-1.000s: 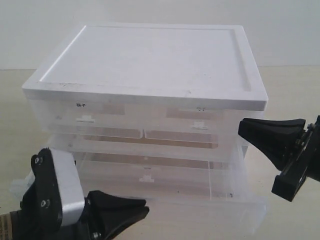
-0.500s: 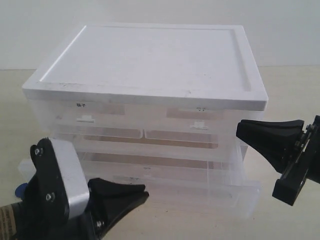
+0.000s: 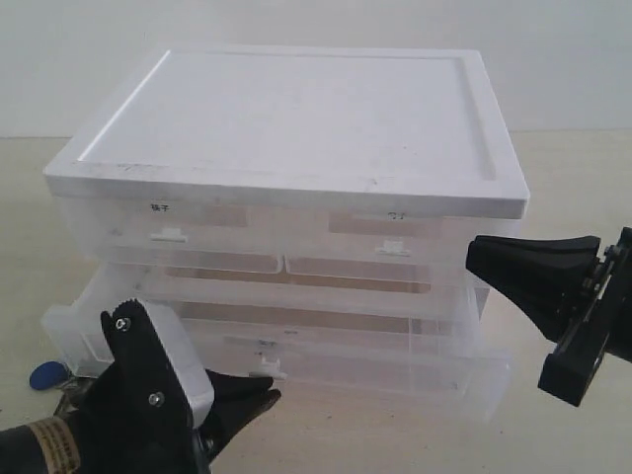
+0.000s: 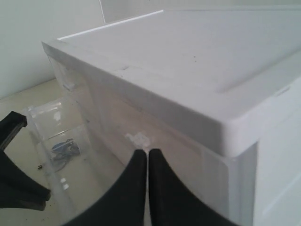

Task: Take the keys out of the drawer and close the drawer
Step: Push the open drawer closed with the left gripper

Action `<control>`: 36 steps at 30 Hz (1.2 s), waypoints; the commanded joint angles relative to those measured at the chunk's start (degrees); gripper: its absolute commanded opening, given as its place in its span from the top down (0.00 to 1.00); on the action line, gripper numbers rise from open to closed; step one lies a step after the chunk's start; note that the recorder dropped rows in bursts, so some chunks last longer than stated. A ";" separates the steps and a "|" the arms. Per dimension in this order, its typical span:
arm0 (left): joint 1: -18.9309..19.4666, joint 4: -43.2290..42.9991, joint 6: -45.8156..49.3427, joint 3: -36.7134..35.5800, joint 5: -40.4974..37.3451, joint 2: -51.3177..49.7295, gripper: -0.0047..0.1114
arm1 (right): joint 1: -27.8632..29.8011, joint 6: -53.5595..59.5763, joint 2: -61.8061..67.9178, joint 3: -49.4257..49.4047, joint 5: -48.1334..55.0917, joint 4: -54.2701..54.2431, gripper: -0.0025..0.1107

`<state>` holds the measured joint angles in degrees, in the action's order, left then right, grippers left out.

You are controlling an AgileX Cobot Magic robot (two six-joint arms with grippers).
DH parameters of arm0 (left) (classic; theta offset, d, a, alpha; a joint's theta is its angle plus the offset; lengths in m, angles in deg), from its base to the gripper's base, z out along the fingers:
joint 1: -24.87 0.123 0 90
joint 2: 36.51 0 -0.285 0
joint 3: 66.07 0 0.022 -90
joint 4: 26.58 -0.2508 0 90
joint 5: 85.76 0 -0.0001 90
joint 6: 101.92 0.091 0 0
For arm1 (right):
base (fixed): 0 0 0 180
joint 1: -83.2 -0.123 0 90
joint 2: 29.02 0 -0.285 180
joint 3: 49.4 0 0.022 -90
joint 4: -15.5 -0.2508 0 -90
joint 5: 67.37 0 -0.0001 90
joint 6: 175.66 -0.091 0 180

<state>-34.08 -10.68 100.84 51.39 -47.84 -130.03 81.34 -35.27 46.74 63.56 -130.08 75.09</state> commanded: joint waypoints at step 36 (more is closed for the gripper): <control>11.89 -10.15 -7.30 7.18 4.49 -12.16 0.92 | 0.07 -0.28 0.03 0.23 -1.25 0.69 0.98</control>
<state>-23.33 -22.20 94.01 57.87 -46.03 -140.20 81.34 -35.37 46.74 63.56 -130.66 75.42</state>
